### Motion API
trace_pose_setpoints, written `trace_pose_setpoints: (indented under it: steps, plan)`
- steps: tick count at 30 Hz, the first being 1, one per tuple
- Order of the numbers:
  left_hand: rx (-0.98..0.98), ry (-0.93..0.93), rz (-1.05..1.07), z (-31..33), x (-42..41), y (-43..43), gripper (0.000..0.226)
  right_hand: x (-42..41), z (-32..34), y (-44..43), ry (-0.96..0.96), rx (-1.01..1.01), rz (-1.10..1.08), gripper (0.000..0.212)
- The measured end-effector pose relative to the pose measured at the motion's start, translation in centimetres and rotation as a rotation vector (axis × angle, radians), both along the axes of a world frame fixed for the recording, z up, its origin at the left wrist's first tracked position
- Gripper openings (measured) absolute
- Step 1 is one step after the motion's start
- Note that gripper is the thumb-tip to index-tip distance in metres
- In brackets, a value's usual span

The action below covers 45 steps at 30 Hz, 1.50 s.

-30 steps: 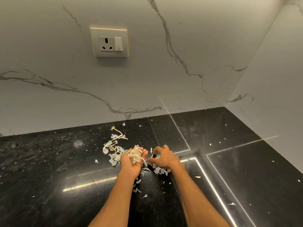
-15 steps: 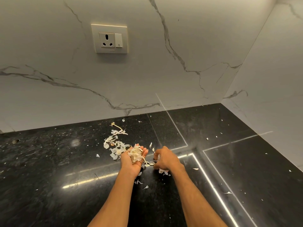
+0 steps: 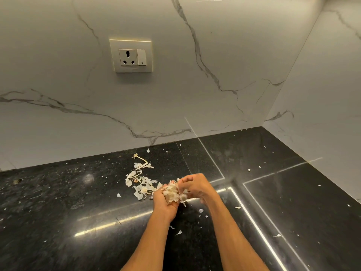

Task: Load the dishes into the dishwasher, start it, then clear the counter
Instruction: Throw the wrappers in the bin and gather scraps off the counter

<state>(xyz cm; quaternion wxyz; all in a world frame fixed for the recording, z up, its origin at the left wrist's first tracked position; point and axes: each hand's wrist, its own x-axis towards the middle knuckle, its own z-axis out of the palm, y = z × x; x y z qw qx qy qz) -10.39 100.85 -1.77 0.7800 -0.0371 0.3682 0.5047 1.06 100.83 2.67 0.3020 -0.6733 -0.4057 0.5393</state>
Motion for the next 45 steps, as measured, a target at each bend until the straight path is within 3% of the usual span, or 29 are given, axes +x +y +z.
trace_pose_setpoints:
  steps: [8,11,14,16,19,25,28,33,37,40,45]
  plan:
    - [0.055,-0.007,-0.052,-0.5,1.0,-0.5,0.043,-3.1,0.5,0.3,-0.529,0.062,0.229,0.016]
    - [0.055,-0.049,0.001,-0.8,0.7,-0.2,0.040,-3.0,1.6,0.7,-0.512,0.096,0.277,0.012]
    - [0.038,-0.080,0.054,-0.8,0.8,0.2,0.035,-1.8,2.7,1.4,-0.439,0.200,0.157,0.002]
    - [-0.011,-0.115,0.072,-1.0,0.9,0.7,0.033,-0.3,2.2,2.5,-0.424,0.215,0.029,0.010]
    - [-0.032,-0.112,0.087,-0.9,0.3,1.3,0.035,1.9,-0.4,3.7,-0.557,0.177,-0.035,0.020]
    - [0.002,-0.108,0.114,-0.8,-1.4,2.5,0.035,1.9,-4.1,3.6,-0.760,0.161,0.383,0.036]
    - [0.027,-0.092,0.142,-0.5,-2.6,3.0,0.035,0.8,-3.6,3.7,-0.740,0.208,0.518,0.042]
    - [0.049,-0.061,0.180,-0.2,-4.2,2.9,0.033,0.8,-2.2,3.2,-0.729,0.086,0.669,0.040]
    - [0.061,-0.056,0.182,-0.2,-4.4,1.9,0.033,1.5,-1.5,1.9,-0.756,-0.003,0.714,0.031]
    - [0.054,-0.051,0.173,-0.4,-3.8,0.9,0.033,1.9,-2.1,0.9,-0.773,-0.028,0.711,0.037]
    - [0.039,-0.029,0.143,-0.6,-3.0,-0.3,0.033,2.5,-3.1,-1.0,-0.820,0.069,0.596,0.020]
